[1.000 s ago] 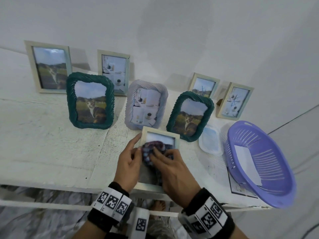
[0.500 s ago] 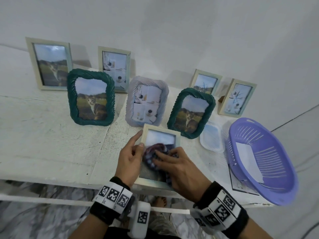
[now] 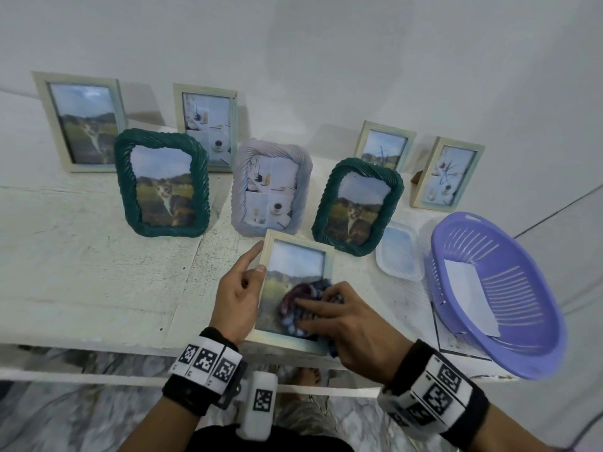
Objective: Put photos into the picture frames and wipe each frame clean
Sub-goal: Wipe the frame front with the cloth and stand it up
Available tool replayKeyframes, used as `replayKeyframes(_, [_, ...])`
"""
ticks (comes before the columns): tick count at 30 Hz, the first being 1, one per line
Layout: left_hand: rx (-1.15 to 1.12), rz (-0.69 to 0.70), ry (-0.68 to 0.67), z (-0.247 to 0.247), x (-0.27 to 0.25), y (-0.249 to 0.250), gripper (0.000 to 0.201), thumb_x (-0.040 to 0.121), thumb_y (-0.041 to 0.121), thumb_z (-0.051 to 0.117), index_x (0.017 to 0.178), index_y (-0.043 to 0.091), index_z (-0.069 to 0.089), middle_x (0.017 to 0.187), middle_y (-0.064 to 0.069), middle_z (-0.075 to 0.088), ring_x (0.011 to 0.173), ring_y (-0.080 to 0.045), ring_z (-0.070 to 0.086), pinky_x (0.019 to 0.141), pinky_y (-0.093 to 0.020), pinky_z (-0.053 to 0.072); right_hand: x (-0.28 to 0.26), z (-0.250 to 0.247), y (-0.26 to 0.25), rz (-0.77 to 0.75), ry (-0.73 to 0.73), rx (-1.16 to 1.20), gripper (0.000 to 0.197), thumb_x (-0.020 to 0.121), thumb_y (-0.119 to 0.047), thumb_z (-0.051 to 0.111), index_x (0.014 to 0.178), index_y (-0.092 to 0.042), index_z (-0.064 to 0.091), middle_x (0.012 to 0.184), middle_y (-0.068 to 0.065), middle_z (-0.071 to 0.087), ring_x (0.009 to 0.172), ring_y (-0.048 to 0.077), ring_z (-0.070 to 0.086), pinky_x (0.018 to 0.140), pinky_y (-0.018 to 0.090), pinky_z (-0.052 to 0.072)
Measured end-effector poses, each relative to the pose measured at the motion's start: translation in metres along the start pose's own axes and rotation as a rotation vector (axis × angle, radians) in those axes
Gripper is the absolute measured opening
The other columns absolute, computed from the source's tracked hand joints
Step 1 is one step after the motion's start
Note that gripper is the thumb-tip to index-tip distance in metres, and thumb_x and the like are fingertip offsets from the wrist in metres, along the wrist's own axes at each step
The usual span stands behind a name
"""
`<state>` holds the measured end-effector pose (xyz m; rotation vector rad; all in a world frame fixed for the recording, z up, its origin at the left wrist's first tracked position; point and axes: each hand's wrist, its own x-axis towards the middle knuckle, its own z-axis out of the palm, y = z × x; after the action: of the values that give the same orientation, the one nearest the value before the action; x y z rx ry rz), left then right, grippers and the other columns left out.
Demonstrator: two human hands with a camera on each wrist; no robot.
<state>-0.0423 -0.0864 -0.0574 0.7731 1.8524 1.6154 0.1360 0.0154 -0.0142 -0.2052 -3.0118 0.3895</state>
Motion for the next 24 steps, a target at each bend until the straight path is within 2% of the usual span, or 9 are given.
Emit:
replayKeyframes(3, [-0.001, 0.003, -0.006, 0.002, 0.0, 0.0, 0.04, 0.102, 0.014, 0.042, 0.139, 0.026, 0.048, 0.044, 0.012, 0.022, 0.041, -0.005, 0.02, 0.042, -0.013, 0.024, -0.002, -0.006, 0.015, 0.038, -0.034, -0.042, 0.048, 0.072, -0.005, 0.041, 0.102, -0.023, 0.074, 0.124, -0.003, 0.065, 0.096, 0.022, 0.041, 0.086, 0.025, 0.033])
replayKeyframes(7, [-0.013, 0.014, -0.005, 0.004, 0.003, -0.001, 0.039, 0.102, 0.012, 0.042, 0.138, 0.026, 0.049, 0.045, 0.011, 0.021, 0.041, -0.005, 0.019, 0.042, -0.014, 0.023, 0.003, -0.007, 0.017, 0.127, 0.069, -0.118, 0.045, 0.061, -0.003, 0.054, 0.099, -0.018, 0.074, 0.119, 0.005, 0.067, 0.094, 0.023, 0.039, 0.085, 0.028, 0.035])
replayKeyframes(10, [-0.024, -0.002, 0.011, 0.004, 0.002, -0.003, 0.039, 0.102, 0.011, 0.042, 0.138, 0.025, 0.049, 0.044, 0.011, 0.022, 0.041, -0.004, 0.019, 0.041, -0.013, 0.024, -0.003, 0.003, -0.001, 0.047, 0.057, -0.02, 0.048, 0.067, -0.003, 0.048, 0.103, -0.02, 0.074, 0.123, 0.003, 0.065, 0.094, 0.021, 0.04, 0.085, 0.026, 0.037])
replayKeyframes(12, [-0.023, -0.009, 0.021, 0.004, 0.001, -0.005, 0.04, 0.102, 0.012, 0.042, 0.139, 0.025, 0.049, 0.045, 0.011, 0.022, 0.041, -0.005, 0.019, 0.042, -0.013, 0.025, -0.005, 0.004, -0.002, 0.01, 0.023, 0.061, 0.05, 0.066, 0.003, 0.057, 0.107, -0.02, 0.073, 0.127, 0.001, 0.063, 0.099, 0.021, 0.042, 0.086, 0.028, 0.042])
replayKeyframes(14, [-0.026, 0.003, 0.02, 0.005, 0.0, -0.006, 0.04, 0.102, 0.013, 0.041, 0.139, 0.026, 0.048, 0.046, 0.011, 0.021, 0.042, -0.005, 0.02, 0.042, -0.013, 0.026, -0.001, 0.0, 0.01, 0.027, 0.034, 0.094, 0.051, 0.066, 0.007, 0.06, 0.107, -0.02, 0.073, 0.128, 0.0, 0.062, 0.1, 0.021, 0.042, 0.086, 0.03, 0.044])
replayKeyframes(17, [-0.047, 0.042, -0.015, 0.01, -0.003, -0.002, 0.039, 0.102, 0.014, 0.043, 0.137, 0.03, 0.048, 0.05, 0.01, 0.025, 0.045, -0.004, 0.023, 0.045, -0.013, 0.027, 0.015, -0.006, 0.027, 0.145, 0.113, 0.022, 0.048, 0.071, 0.001, 0.052, 0.113, -0.018, 0.069, 0.129, 0.004, 0.061, 0.098, 0.026, 0.043, 0.085, 0.034, 0.044])
replayKeyframes(21, [-0.094, 0.043, -0.037, 0.011, 0.002, -0.002, 0.038, 0.102, 0.017, 0.043, 0.135, 0.037, 0.05, 0.064, -0.004, 0.045, 0.055, -0.015, 0.041, 0.056, -0.024, 0.039, 0.035, 0.005, 0.014, 0.239, 0.221, 0.048, 0.051, 0.077, -0.013, 0.035, 0.116, -0.009, 0.068, 0.127, 0.012, 0.062, 0.094, 0.025, 0.039, 0.085, 0.031, 0.039])
replayKeyframes(23, [-0.138, 0.033, -0.037, 0.007, 0.007, -0.004, 0.038, 0.102, 0.015, 0.042, 0.133, 0.035, 0.052, 0.083, -0.005, 0.068, 0.073, -0.017, 0.064, 0.072, -0.026, 0.052, 0.034, 0.011, -0.004, 0.177, 0.2, 0.086, 0.046, 0.078, -0.006, 0.04, 0.114, -0.007, 0.068, 0.127, 0.014, 0.061, 0.094, 0.025, 0.039, 0.084, 0.028, 0.038])
replayKeyframes(24, [-0.158, 0.02, -0.036, 0.006, 0.007, -0.004, 0.038, 0.103, 0.013, 0.041, 0.133, 0.033, 0.052, 0.09, -0.008, 0.072, 0.083, -0.019, 0.069, 0.078, -0.027, 0.055, 0.031, 0.012, -0.011, 0.133, 0.163, 0.095, 0.044, 0.076, -0.001, 0.046, 0.114, -0.008, 0.069, 0.127, 0.013, 0.061, 0.094, 0.026, 0.042, 0.084, 0.028, 0.039])
